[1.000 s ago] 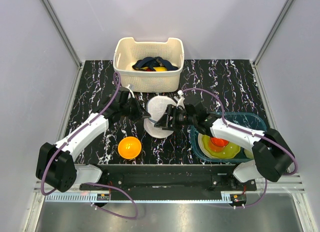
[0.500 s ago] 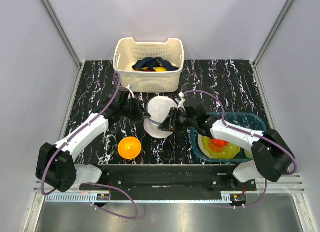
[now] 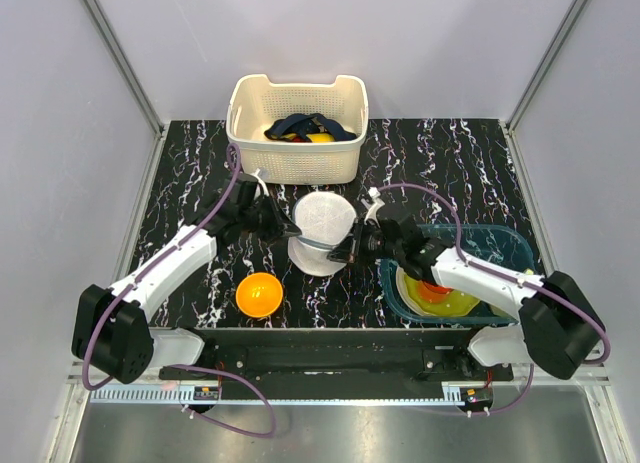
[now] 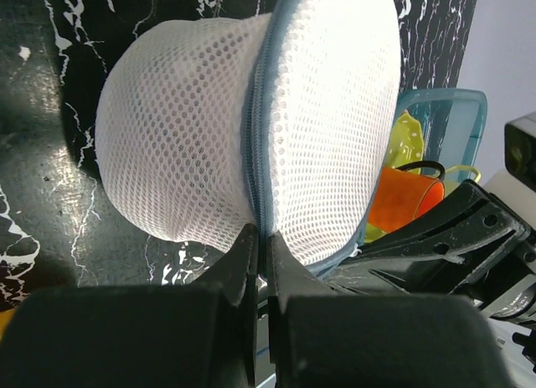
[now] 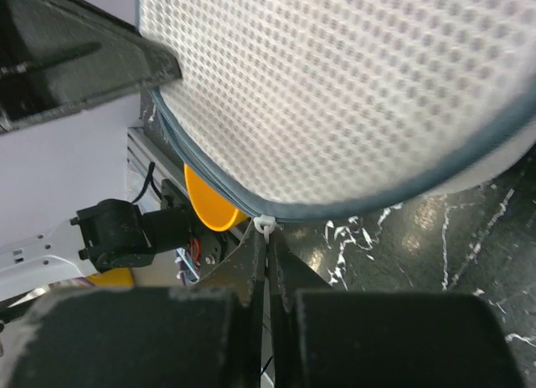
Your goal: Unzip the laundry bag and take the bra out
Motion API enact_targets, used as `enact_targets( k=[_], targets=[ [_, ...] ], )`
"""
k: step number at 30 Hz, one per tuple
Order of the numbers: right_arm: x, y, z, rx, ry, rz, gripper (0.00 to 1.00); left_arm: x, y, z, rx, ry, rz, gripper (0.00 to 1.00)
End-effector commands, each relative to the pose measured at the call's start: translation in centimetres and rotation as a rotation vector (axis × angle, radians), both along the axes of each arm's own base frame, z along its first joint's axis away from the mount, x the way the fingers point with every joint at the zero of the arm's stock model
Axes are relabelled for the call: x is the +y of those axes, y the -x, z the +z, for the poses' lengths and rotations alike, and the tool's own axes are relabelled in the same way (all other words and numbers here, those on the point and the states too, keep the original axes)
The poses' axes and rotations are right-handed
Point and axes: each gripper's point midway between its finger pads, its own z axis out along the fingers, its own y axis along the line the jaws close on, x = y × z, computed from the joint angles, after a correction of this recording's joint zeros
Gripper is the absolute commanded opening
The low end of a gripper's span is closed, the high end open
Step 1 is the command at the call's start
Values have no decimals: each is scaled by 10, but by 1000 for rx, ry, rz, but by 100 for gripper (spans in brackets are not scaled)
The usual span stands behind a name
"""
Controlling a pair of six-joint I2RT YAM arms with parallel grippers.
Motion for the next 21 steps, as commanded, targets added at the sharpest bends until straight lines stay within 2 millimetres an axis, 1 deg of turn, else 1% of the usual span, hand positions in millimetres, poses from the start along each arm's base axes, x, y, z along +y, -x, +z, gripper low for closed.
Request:
enact_targets(
  k=[1,2,3,4,5,6,8,10,12,13,14,15,17,18,19,21],
  targets=[
    [-21,6,-14,-32,69,-15,0,7,-15,27,-87,21,17,0],
    [-24,9,-17,-29,81,-12,0,7,-16,28,-90,23,18,0],
    [-28,12,-15,-36,75,-18,0,6,-17,28,-87,22,16,0],
    [-30,16,-18,-28,77,-15,0,6,-18,28,-90,22,15,0],
    [-30,19,-15,-14,59,-18,0,6,-20,29,-91,19,18,0],
    [-30,21,-7,-23,36,-20,0,8,-24,30,-93,15,31,0],
    [-27,26,-1,-21,17,-20,0,6,-33,33,-103,18,50,0],
    [-23,24,8,-35,5,-25,0,1,-45,34,-106,30,60,0],
    [-20,26,10,-29,-2,-19,0,-3,-54,34,-101,29,59,0],
    [-17,25,13,-32,-11,-15,0,-5,-59,39,-111,31,57,0],
    [-14,26,14,-31,-19,-8,0,-6,-63,32,-93,17,57,0],
    [-10,27,13,-27,-18,2,0,-7,-68,34,-100,16,59,0],
    [-4,26,19,-30,-36,13,0,-8,-70,29,-87,7,60,0],
    [0,24,21,-30,-39,15,0,-7,-69,27,-84,2,63,7],
    [1,23,22,-26,-45,13,0,-7,-68,27,-84,4,61,34],
    [4,21,24,-31,-47,14,0,-2,-61,34,-99,-4,63,63]
  ],
)
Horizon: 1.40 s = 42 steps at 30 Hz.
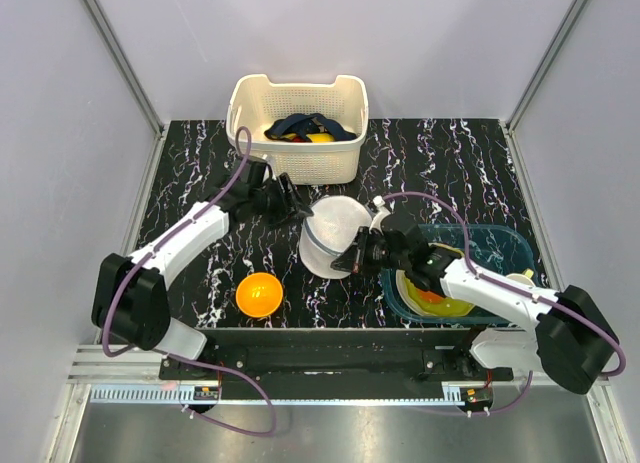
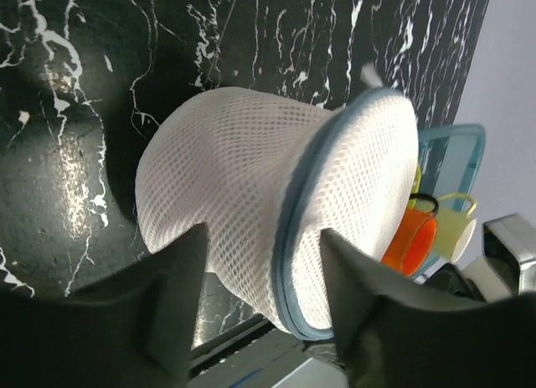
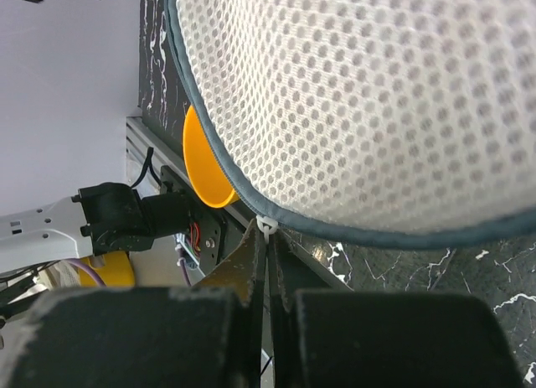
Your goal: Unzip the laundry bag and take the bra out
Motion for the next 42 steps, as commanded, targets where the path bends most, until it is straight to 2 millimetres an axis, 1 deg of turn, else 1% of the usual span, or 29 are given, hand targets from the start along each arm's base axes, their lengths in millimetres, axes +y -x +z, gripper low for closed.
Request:
enact_targets(
  k=[1,2,3,4,5,6,7,8,9,10,11,12,14,17,19,25,27,28,29,30,31,33,34,35,36,37,39,40,42],
  targets=[
    [15,-6,22,-25,-52,16,0,10,-18,40,-142,5,56,76],
    [16,-6,23,-31,-51,23,0,12,-9,41,-139,-6,55,88],
    [17,-6,21,-30,-47,27,0,18,0,50,-162,-9,69,96],
    [16,-6,20,-26,-44,25,0,18,9,52,-165,-8,70,99],
    [17,-7,21,-28,-48,25,0,14,20,53,-150,9,72,99],
    [17,-7,18,-26,-44,25,0,16,34,49,-145,22,83,99],
    [17,-8,19,-26,-51,21,0,14,42,46,-132,39,87,99],
    [18,-7,16,-22,-48,24,0,1,51,48,-119,95,90,99],
    [18,-7,15,-18,-49,24,0,-2,63,30,-80,107,87,99],
    [20,-7,16,-20,-55,27,0,-8,68,29,-76,142,83,99],
    [20,-7,14,-15,-51,31,0,-23,72,35,-87,207,60,99],
    [20,-7,12,-9,-48,29,0,-27,76,22,-63,208,55,99],
    [19,-6,12,-9,-47,32,0,-38,77,9,-31,215,44,99],
    [17,-4,11,-11,-32,40,0,-50,74,8,-37,245,33,99],
    [15,-3,10,-13,-23,36,0,-54,71,12,-54,264,31,99],
    [11,-2,15,-21,-22,30,0,-59,58,11,-67,246,47,95],
    [10,-1,14,-27,-16,33,0,-60,59,4,-53,241,41,96],
    [9,0,13,-25,-10,33,0,-63,55,9,-76,264,37,88],
    [8,0,13,-24,-7,31,0,-64,55,7,-68,268,37,79],
    [7,-1,13,-28,-2,25,0,-64,55,4,-62,261,38,68],
    [6,-1,15,-36,-7,23,0,-61,56,-1,-51,233,39,34],
    [-1,5,8,-24,31,31,0,-54,49,6,-75,192,59,6],
    [-4,7,10,-38,34,36,0,-44,47,7,-80,146,69,0],
    [-8,10,6,-39,53,45,0,-39,46,8,-84,130,74,0],
    [-16,13,-3,-38,102,53,0,-34,47,9,-82,124,79,0],
    [-20,17,-4,-46,117,59,0,-28,48,12,-87,136,84,0],
    [-32,22,-18,-41,174,58,0,-22,46,12,-85,134,95,0],
    [-34,25,-18,-43,178,63,0,-21,44,16,-96,131,90,0],
    [-33,29,-16,-30,165,82,0,-20,41,16,-97,118,88,0]
  ],
)
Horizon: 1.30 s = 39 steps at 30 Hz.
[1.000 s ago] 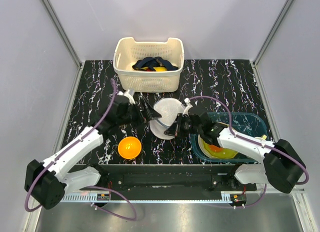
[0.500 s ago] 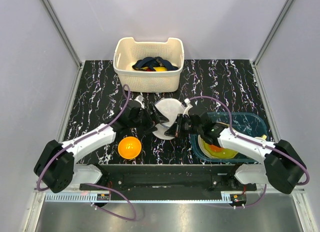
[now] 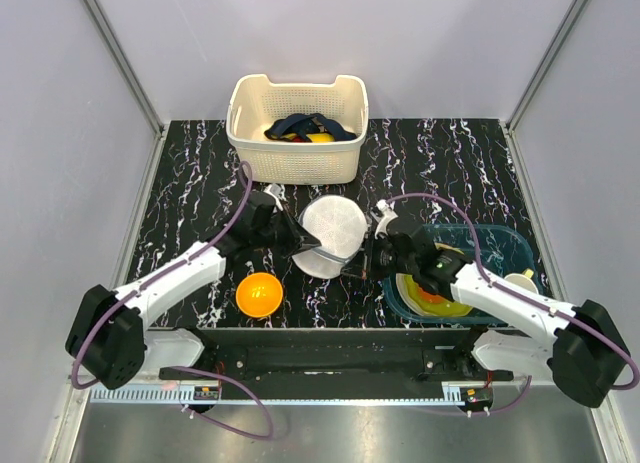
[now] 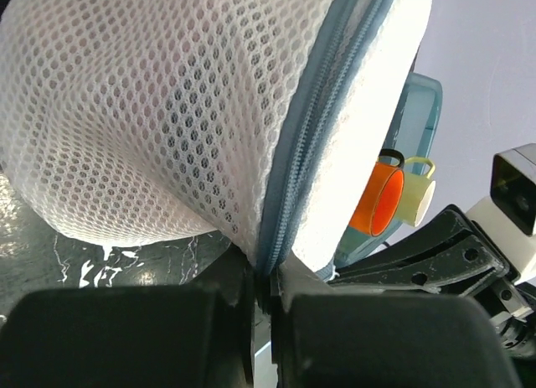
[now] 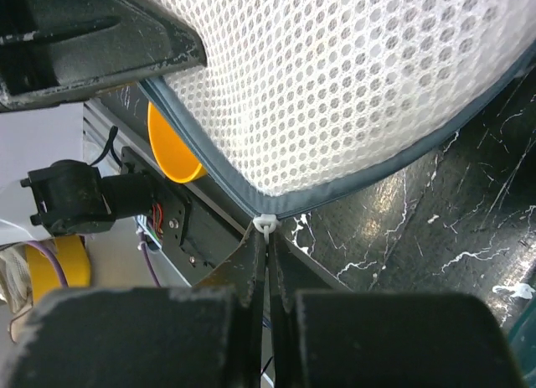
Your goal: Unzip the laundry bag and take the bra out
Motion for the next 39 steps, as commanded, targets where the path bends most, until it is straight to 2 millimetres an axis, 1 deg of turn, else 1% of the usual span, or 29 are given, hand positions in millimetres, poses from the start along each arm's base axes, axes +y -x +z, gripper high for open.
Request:
enact_targets(
  k=[1,3,4,5,6,7,8,9,10,11,12,13,14,15,16,19,20,21,22,24,27,29,31,32,33,34,35,37,39],
  targets=[
    [-11,19,-10,20,59,60,0,12,-27,28,-117,-27,42,0],
    [-3,22,-4,20,30,78,0,8,-32,26,-108,-37,31,0],
    [0,22,-3,17,32,84,0,5,-37,31,-122,-43,16,0],
    [3,23,-1,13,30,91,0,3,-42,23,-105,-63,8,0],
    [6,24,0,11,28,98,0,2,-46,21,-99,-74,4,0],
    [7,24,-1,15,29,99,0,0,-51,27,-112,-77,-8,0],
    [7,25,-2,20,30,100,0,-1,-55,26,-108,-81,-15,0],
    [9,26,-2,27,21,102,0,-1,-59,17,-84,-97,-22,0],
    [10,25,-2,29,14,99,0,-4,-65,25,-104,-99,-29,20],
    [10,27,-4,41,8,96,0,-5,-67,24,-100,-106,-34,34],
    [14,25,-1,44,-13,93,0,-6,-67,24,-91,-107,-43,55],
    [16,23,0,48,-18,89,0,-10,-63,31,-90,-83,-66,84],
    [19,22,2,47,-26,90,0,-12,-59,34,-85,-67,-79,94],
    [22,20,5,44,-35,93,0,-15,-48,44,-95,-51,-98,99],
    [24,18,6,40,-36,90,0,-12,-43,43,-92,-66,-80,99],
    [28,12,9,23,-41,89,0,-3,-18,41,-73,-62,-43,99],
    [29,12,9,22,-40,95,0,-1,-13,41,-65,-52,-33,99],
    [31,12,7,28,-37,103,0,1,-6,32,-35,-43,-23,99],
    [33,11,8,25,-39,107,0,0,-1,36,-38,-24,-28,99],
    [34,11,6,31,-34,116,0,-1,8,31,-14,-23,-39,99],
    [35,10,5,32,-31,119,0,-11,14,32,-22,-18,-53,99],
    [34,10,5,33,-27,117,0,-22,16,26,-14,-19,-74,98],
    [35,9,7,29,-30,115,0,-27,13,22,-12,-21,-81,91],
    [34,10,7,28,-25,116,0,-29,10,14,1,-33,-81,87],
    [35,9,11,21,-26,115,0,-31,6,16,-13,-41,-88,79],
    [34,8,12,13,-21,119,0,-32,3,15,-16,-51,-91,74],
    [32,9,14,10,-15,118,0,-33,0,9,-3,-70,-94,65],
    [30,8,18,-3,-7,120,0,-38,-5,15,-23,-69,-108,27],
    [24,11,18,-4,12,115,0,-37,-11,19,-37,-87,-104,0]
  ],
)
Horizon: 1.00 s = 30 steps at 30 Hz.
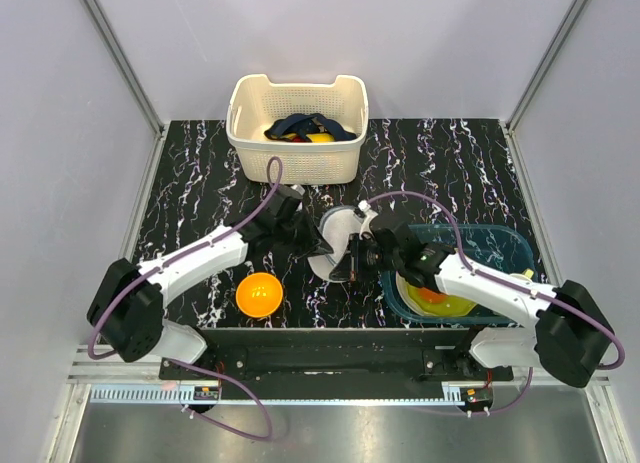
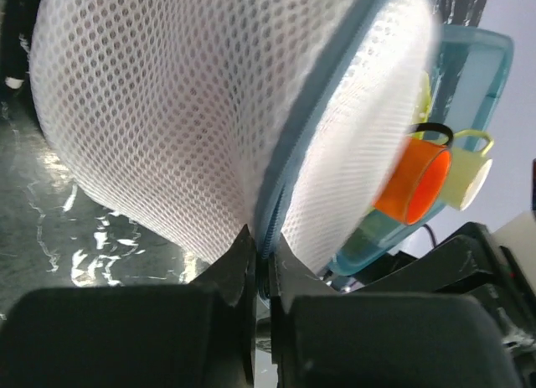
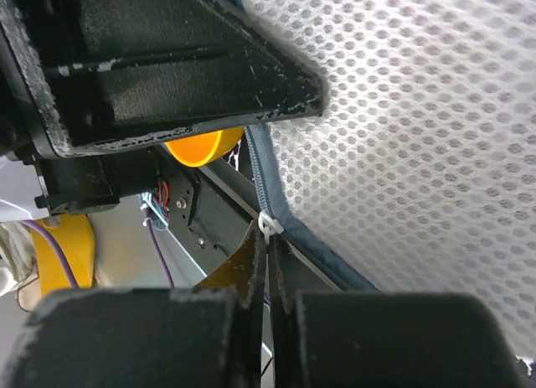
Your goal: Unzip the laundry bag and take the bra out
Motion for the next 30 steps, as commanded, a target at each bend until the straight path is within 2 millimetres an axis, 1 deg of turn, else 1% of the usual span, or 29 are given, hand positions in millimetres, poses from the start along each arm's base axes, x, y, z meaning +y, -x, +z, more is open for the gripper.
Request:
enact_targets(
  k=[1,2,4,5,6,7,8,10,11,13,16,24,26,28,29,30],
  targets=[
    [-3,-1,23,-72,2,18,0,-9,-27,36,-124,29,3,0],
    [-10,1,22,-75,18,6,0,-5,-31,40,-133,29,14,0],
    [-21,5,14,-62,46,-3,0,1,-34,46,-156,28,26,0],
    [-25,7,15,-64,47,-8,0,9,-37,46,-157,19,40,0],
    [-30,10,10,-56,60,-8,0,12,-38,51,-166,25,47,0],
    [-35,12,5,-49,79,-14,0,20,-41,51,-165,22,66,0],
    [-38,14,7,-54,77,-16,0,24,-42,50,-167,17,71,0],
    [-46,18,-1,-39,101,-27,0,34,-46,56,-180,23,96,0],
    [-48,19,0,-42,100,-31,0,37,-46,56,-182,23,101,0],
    [-53,21,-5,-37,118,-44,0,46,-49,59,-191,27,121,0],
    [-57,21,-5,-44,120,-57,0,52,-51,57,-185,31,131,0],
    [-65,19,-11,-58,161,-71,0,58,-52,60,-195,40,134,0],
    [-73,18,-14,-77,201,-79,0,65,-53,59,-200,35,144,0],
    [-83,18,-19,-86,247,-92,0,71,-55,63,-224,40,151,0],
    [-85,18,-16,-97,247,-93,1,72,-55,62,-231,37,147,0],
    [-85,18,-13,-103,245,-97,5,72,-54,64,-236,44,140,0]
  ],
)
